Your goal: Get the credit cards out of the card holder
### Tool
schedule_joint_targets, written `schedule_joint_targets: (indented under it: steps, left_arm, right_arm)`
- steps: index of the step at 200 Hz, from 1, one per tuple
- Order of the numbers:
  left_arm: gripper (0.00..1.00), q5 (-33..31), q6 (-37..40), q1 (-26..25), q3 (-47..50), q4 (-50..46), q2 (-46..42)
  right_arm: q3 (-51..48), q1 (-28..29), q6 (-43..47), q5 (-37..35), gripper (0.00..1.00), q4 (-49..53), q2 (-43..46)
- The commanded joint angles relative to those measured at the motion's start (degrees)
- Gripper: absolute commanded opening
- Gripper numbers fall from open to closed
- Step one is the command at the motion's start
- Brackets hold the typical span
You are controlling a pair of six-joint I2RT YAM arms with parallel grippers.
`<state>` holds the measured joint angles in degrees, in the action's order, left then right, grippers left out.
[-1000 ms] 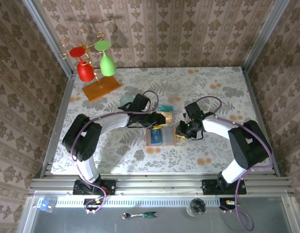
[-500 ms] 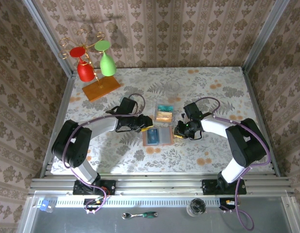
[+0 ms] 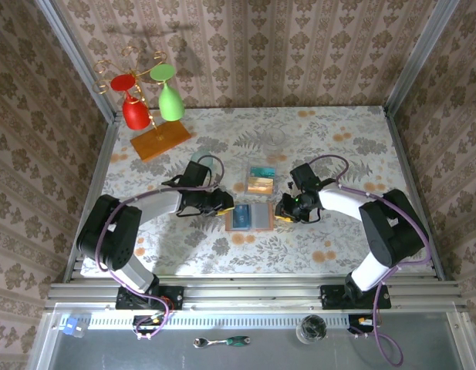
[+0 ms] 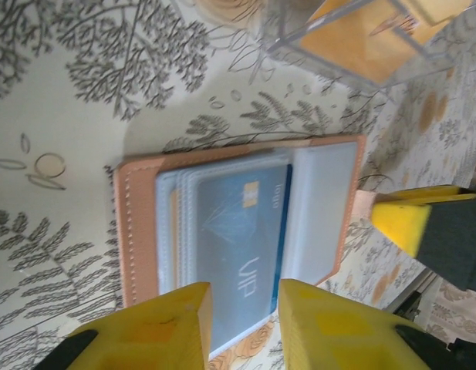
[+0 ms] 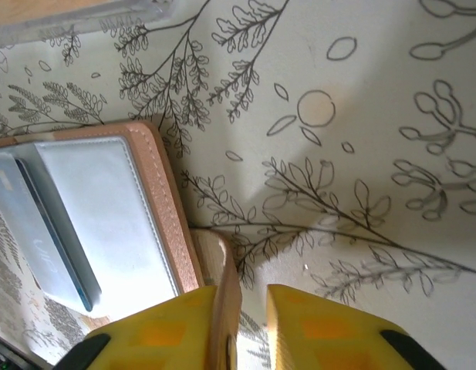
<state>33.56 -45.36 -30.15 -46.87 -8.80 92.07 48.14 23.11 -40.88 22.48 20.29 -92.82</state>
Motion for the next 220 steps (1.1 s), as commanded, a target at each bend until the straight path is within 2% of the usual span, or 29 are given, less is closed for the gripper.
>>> schedule_joint_targets:
  steps: [1, 33, 82, 140, 144, 220]
  left_arm:
    - [0.26, -0.2, 0.5, 0.3, 1.5, 1.0, -0.3]
    - [0.20, 0.7, -0.8, 0.3, 3.2, 3.8, 0.4]
    - [0.12, 2.3, -2.1, 0.3, 4.5, 7.4, 1.5]
    - [0.12, 2.9, -2.3, 0.2, 5.0, 8.6, 3.1]
    - [0.12, 4.5, -2.2, 0.3, 5.0, 8.6, 3.2]
    - [0.11, 3.8, -2.0, 0.4, 5.7, 7.5, 4.7]
  right_arm:
    - [3.3, 0.4, 0.3, -2.7, 0.27, 4.8, 3.4]
    - [5.8, 0.5, -0.1, -4.7, 0.28, 7.0, 5.9]
    - [8.7, 4.7, -2.8, -0.8, 0.27, 3.4, 4.2]
    - [10.8, 10.4, -6.4, 4.4, 0.22, -4.2, -3.6]
    - [10.8, 10.7, -6.6, 4.8, 0.21, -4.7, -4.1]
    - [10.9, 11.3, -6.2, 5.1, 0.21, -6.3, -9.9]
